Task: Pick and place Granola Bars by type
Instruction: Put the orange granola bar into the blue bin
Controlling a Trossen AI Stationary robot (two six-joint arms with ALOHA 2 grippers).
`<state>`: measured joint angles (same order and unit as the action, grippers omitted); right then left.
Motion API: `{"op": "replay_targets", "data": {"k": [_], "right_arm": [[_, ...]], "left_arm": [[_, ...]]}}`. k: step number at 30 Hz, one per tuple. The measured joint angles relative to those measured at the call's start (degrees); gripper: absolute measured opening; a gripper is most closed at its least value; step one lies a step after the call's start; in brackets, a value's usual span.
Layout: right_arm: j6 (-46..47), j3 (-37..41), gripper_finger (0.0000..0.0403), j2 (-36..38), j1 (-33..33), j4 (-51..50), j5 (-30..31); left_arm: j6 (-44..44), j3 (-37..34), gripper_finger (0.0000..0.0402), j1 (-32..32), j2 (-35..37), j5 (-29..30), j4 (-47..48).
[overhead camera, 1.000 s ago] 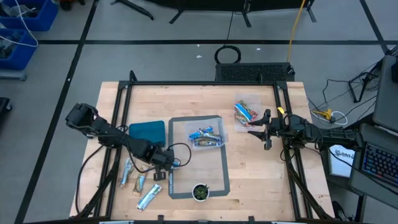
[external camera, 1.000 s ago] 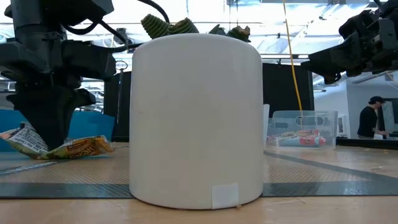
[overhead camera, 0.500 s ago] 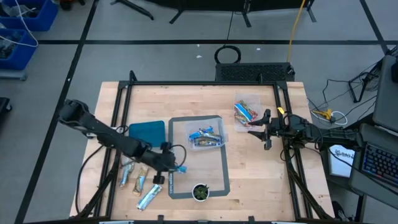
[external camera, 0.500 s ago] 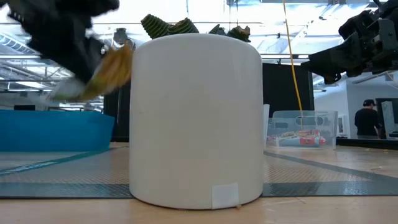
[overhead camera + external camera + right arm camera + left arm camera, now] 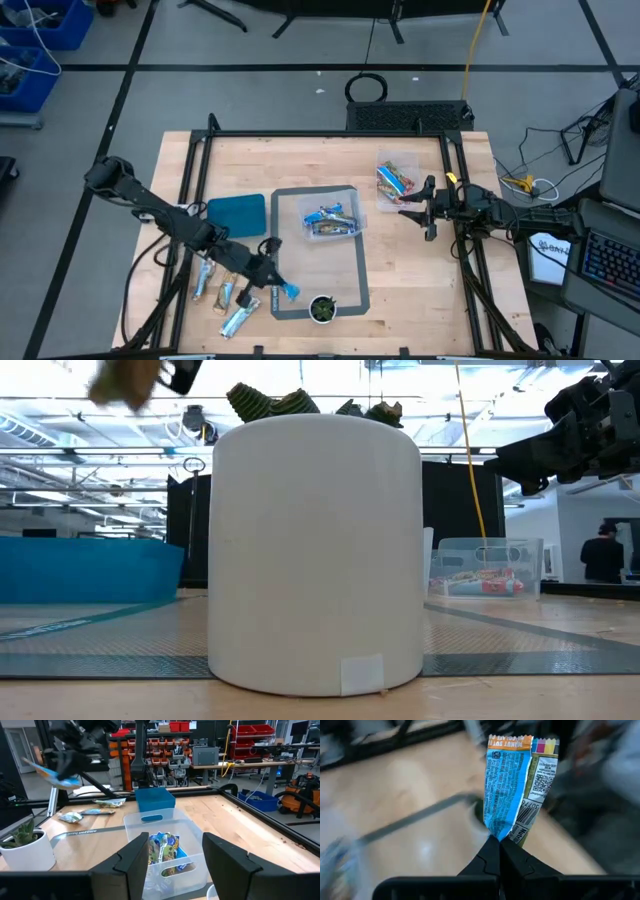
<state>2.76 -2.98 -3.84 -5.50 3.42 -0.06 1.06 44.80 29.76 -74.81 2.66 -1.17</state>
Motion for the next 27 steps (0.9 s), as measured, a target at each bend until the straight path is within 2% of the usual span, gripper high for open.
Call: {"op": "replay_targets", "data": {"k": [3, 7, 12, 16, 22, 24, 27], "right_arm": [[-0.02, 0.0, 0.0176, 0.0, 0.0, -0.04, 0.0], [0.0, 0.0, 0.0176, 0.0, -0.02, -0.01, 0.0], [0.0, 0.0, 0.0176, 0.0, 0.0, 0.0, -0.02], [-0.02, 0.0, 0.0176, 0.0, 0.0, 0.0, 0.0], [-0.02, 0.0, 0.0176, 0.0, -0.02, 0.0, 0.0], [-0.01, 0.0, 0.0176, 0.0, -0.01, 0.0, -0.01], [-0.02, 0.0, 0.0176, 0.0, -0.02, -0.01, 0.0]], "left_arm": [[-2.76, -0.02, 0.0002, -0.33, -0.01, -8.82, -4.8], [-9.97, 0.0, 0.0001, -1.03, 0.01, -18.93, -16.61], [-4.73, 0.0, 0.0001, -0.19, 0.01, -20.83, -25.42], [-2.1, 0.0, 0.0002, 0.8, 0.03, -20.61, -30.95], [0.74, 0.0, 0.0003, 1.78, 0.03, -17.26, -31.87], [3.27, 0.0, 0.0002, 2.4, 0.56, -12.79, -30.44], [8.58, 0.0, 0.0002, 4.19, 4.28, -0.75, -23.02]]}}
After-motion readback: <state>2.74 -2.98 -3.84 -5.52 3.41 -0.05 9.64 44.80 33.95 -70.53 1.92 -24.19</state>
